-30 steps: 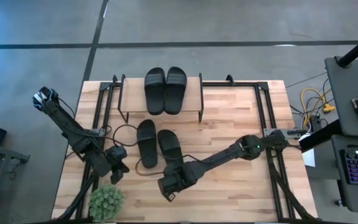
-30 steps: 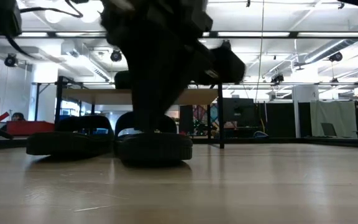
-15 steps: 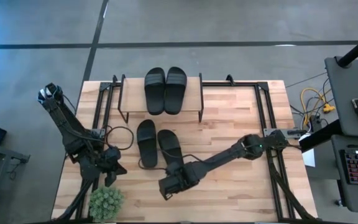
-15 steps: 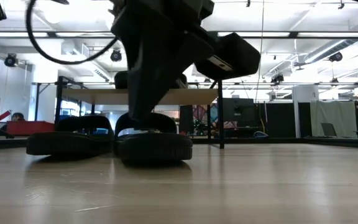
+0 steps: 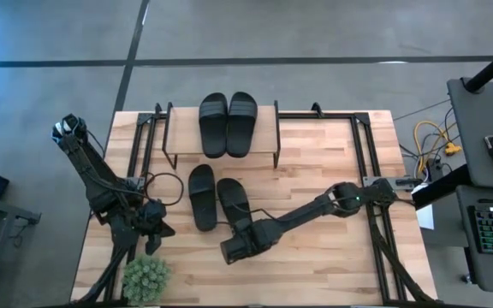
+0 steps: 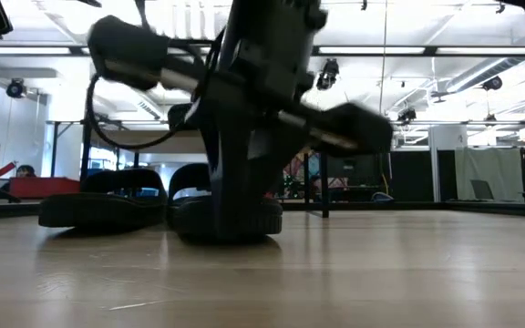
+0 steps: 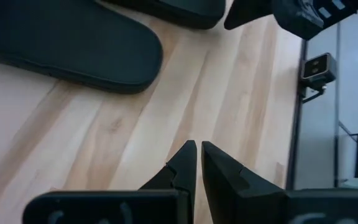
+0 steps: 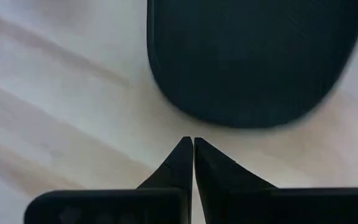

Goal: Pick and place slides into the shelf
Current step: Put the black slide under the shelf

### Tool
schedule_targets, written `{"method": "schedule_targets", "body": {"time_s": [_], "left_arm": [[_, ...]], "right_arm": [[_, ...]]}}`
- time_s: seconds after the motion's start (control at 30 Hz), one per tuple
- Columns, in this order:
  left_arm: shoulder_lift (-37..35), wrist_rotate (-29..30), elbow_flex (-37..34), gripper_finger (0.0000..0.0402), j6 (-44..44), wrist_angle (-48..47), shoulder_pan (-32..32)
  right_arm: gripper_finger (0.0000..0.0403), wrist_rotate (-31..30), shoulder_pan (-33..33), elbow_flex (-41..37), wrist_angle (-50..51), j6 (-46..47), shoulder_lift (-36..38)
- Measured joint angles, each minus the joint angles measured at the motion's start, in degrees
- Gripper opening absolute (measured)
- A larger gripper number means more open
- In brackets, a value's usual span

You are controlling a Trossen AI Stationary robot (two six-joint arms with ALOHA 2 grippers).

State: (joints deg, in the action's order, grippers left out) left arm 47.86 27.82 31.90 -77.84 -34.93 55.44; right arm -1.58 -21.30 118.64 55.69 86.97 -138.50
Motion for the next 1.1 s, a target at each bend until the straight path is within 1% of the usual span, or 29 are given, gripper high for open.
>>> {"method": "schedule_targets", "body": {"time_s": [0.17,0.33,0.47,0.57,0.7,0.83,0.93,1.1], "left_arm": [[0.0,0.1,0.0,0.0010,-0.1,-1.6,0.0],[0.0,0.2,0.0,0.0010,-1.3,-1.7,0.0],[0.0,0.5,0.0,0.0010,-2.3,-1.7,0.0],[0.2,2.8,-0.3,0.0010,-5.1,-2.2,0.0],[1.3,8.2,-1.8,0.0010,-14.8,-3.7,0.0],[2.6,10.4,-6.4,0.0010,-25.8,-3.1,-0.1],[3.2,10.6,-10.4,0.0010,-32.1,-2.0,-0.1],[3.1,10.9,-15.8,0.0010,-32.0,7.0,-0.7]], "right_arm": [[0.0008,-2.7,2.9,-1.2,-1.1,-4.7,0.0],[0.0008,-6.4,7.3,-1.2,-2.6,-11.1,0.0],[0.0008,-6.3,11.0,-1.1,-7.5,-16.7,0.0],[0.0009,-4.6,12.2,-0.1,-7.8,-19.6,0.0],[0.0009,-2.2,10.6,2.8,-5.0,-23.9,0.0],[0.0009,-1.6,7.4,6.2,1.2,-25.5,0.1],[0.0009,-4.7,5.2,8.7,6.4,-23.9,0.1],[0.0009,-11.0,3.8,11.8,14.3,-19.4,0.1]]}}
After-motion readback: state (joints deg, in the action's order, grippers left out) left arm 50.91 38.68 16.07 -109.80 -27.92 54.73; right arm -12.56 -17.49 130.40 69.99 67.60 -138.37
